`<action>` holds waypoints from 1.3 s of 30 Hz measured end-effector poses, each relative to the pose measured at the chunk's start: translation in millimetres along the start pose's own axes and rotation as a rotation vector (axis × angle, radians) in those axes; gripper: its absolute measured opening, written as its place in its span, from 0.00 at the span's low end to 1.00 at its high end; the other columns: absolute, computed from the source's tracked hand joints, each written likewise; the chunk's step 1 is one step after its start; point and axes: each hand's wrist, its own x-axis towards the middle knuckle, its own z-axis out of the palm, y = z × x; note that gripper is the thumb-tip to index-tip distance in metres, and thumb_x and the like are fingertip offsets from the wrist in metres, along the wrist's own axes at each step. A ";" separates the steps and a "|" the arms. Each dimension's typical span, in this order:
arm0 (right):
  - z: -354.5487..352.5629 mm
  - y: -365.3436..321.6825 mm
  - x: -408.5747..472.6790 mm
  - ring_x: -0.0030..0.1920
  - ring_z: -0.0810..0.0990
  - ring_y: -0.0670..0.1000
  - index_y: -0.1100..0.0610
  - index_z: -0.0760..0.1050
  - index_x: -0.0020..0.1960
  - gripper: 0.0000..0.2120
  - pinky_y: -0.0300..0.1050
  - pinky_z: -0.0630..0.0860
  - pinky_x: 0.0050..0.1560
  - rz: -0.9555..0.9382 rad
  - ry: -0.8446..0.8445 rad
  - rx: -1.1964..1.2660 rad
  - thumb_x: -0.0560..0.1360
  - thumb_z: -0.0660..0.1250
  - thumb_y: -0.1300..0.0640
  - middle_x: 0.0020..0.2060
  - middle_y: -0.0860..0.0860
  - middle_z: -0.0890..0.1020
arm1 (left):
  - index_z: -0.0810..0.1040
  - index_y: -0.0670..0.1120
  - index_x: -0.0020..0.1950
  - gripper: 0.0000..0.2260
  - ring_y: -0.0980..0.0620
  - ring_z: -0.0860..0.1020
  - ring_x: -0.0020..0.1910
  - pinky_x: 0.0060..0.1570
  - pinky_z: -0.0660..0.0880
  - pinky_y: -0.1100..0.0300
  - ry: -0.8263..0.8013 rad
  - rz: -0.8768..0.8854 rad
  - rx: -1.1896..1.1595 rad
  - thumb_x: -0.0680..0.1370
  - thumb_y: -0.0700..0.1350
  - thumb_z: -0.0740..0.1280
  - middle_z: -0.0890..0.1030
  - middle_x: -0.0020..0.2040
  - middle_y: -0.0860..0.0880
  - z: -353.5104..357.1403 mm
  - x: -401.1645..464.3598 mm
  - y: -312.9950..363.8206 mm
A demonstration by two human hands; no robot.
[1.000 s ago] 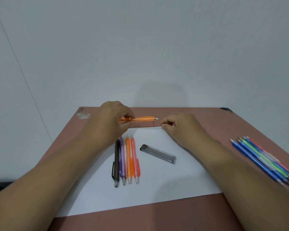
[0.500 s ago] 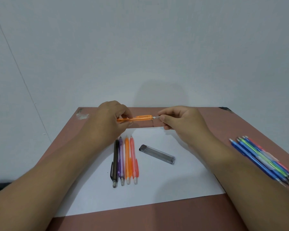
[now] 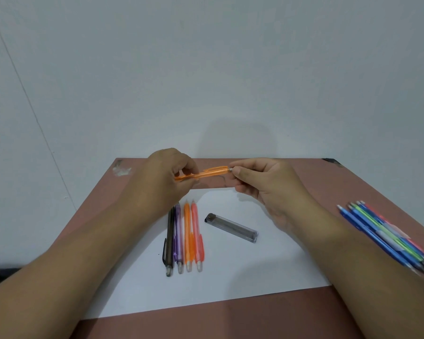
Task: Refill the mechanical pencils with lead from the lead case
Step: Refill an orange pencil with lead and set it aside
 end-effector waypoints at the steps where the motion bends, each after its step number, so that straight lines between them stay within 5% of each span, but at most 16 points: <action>1: 0.1 -0.8 -0.2 0.38 0.81 0.48 0.60 0.86 0.49 0.04 0.37 0.80 0.42 0.006 0.000 0.043 0.77 0.72 0.65 0.41 0.58 0.86 | 0.83 0.53 0.45 0.03 0.60 0.74 0.40 0.35 0.64 0.69 0.005 -0.004 -0.008 0.75 0.45 0.75 0.76 0.40 0.58 0.0 -0.3 1.1; 7: 5.2 -5.8 -5.0 0.44 0.81 0.50 0.56 0.86 0.51 0.08 0.41 0.80 0.41 0.098 -0.092 0.184 0.79 0.70 0.53 0.43 0.52 0.85 | 0.81 0.54 0.45 0.05 0.59 0.76 0.41 0.37 0.72 0.63 0.007 0.007 -0.092 0.74 0.49 0.75 0.76 0.40 0.58 7.3 -4.4 16.2; 12: 9.5 -12.8 -4.7 0.48 0.85 0.55 0.58 0.81 0.50 0.14 0.50 0.83 0.46 0.114 -0.005 0.449 0.81 0.65 0.48 0.46 0.56 0.86 | 0.83 0.54 0.43 0.08 0.57 0.78 0.38 0.35 0.72 0.68 -0.030 -0.084 -0.314 0.72 0.57 0.76 0.80 0.37 0.55 8.9 -9.0 31.0; 16: 6.5 -20.5 -1.9 0.38 0.84 0.55 0.56 0.74 0.48 0.16 0.55 0.84 0.45 0.104 0.023 0.759 0.84 0.59 0.44 0.35 0.55 0.80 | 0.85 0.42 0.52 0.34 0.47 0.81 0.41 0.34 0.78 0.56 -0.316 -0.400 -0.946 0.74 0.69 0.55 0.85 0.47 0.42 2.1 -9.0 42.1; 20: -9.8 -27.0 0.8 0.28 0.68 0.48 0.56 0.72 0.44 0.18 0.41 0.76 0.33 0.101 -0.031 1.056 0.84 0.59 0.44 0.32 0.51 0.69 | 0.84 0.37 0.55 0.50 0.45 0.81 0.41 0.34 0.79 0.58 -0.487 -0.582 -1.250 0.74 0.75 0.39 0.84 0.52 0.35 -4.9 -8.4 53.6; 27: -24.2 -32.8 -5.9 0.28 0.61 0.49 0.56 0.67 0.33 0.19 0.41 0.61 0.28 0.020 -0.075 1.248 0.79 0.55 0.48 0.32 0.50 0.65 | 0.85 0.38 0.55 0.51 0.45 0.80 0.38 0.34 0.78 0.58 -0.652 -0.690 -1.385 0.72 0.78 0.42 0.83 0.48 0.39 -5.1 -15.1 71.9; 39: -28.2 -32.2 -7.5 0.26 0.58 0.49 0.56 0.65 0.31 0.19 0.40 0.57 0.27 -0.013 -0.027 1.301 0.78 0.55 0.48 0.30 0.49 0.63 | 0.86 0.41 0.55 0.47 0.47 0.76 0.33 0.33 0.71 0.57 -0.631 -0.683 -1.439 0.72 0.78 0.45 0.81 0.40 0.42 5.0 -18.7 80.4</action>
